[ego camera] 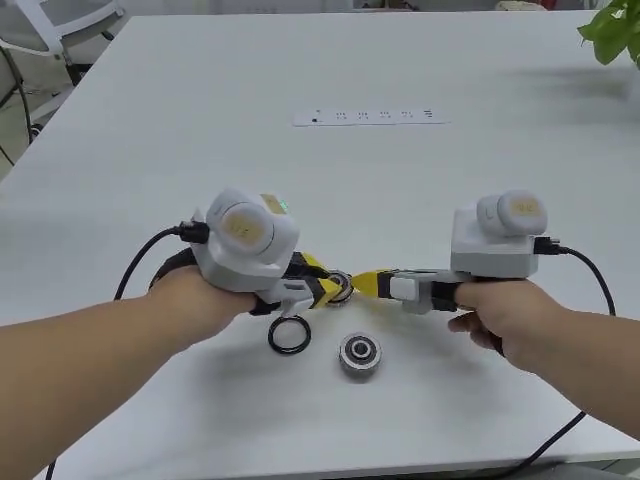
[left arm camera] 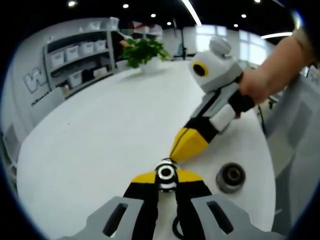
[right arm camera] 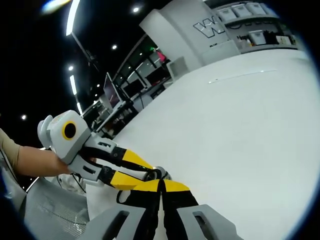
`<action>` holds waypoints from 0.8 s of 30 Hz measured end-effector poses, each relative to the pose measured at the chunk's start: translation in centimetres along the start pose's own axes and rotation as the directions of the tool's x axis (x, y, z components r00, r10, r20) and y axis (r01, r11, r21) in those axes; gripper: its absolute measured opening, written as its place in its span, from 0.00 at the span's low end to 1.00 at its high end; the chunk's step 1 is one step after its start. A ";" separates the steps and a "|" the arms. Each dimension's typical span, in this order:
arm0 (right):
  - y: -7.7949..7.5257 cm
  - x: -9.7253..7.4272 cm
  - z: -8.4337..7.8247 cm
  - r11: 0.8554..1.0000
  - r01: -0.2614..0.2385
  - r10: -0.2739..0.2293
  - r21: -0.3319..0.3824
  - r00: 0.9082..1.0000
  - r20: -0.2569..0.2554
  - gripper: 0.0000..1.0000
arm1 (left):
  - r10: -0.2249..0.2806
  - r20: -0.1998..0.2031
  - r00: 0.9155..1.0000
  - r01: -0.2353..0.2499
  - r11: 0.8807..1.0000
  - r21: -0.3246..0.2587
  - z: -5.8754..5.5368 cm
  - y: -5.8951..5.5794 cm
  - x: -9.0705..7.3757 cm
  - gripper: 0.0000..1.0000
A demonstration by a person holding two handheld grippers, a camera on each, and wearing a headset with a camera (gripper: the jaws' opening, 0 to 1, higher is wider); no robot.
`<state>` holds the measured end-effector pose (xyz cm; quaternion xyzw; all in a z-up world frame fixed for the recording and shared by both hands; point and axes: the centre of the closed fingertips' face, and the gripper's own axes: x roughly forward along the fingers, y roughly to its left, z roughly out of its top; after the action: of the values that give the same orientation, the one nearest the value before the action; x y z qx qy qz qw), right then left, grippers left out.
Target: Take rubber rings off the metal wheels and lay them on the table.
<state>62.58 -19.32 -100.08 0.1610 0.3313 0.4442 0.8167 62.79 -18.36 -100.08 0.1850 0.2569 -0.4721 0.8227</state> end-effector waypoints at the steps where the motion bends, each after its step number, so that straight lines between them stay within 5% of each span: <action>1: 0.0 0.0 0.0 1.000 0.001 -0.001 0.002 1.000 0.001 0.00 | 0.002 -0.001 1.000 -0.002 1.000 0.000 0.0 0.0 0.0 0.12; 24: 0.5 0.4 0.2 0.999 -0.024 0.024 -0.042 1.000 -0.008 0.00 | 0.008 -0.003 1.000 -0.008 1.000 0.008 -0.1 0.1 0.2 0.12</action>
<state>62.59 -18.68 -99.84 0.1460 0.3231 0.4614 0.8132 62.96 -18.37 -100.22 0.1899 0.2557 -0.4696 0.8234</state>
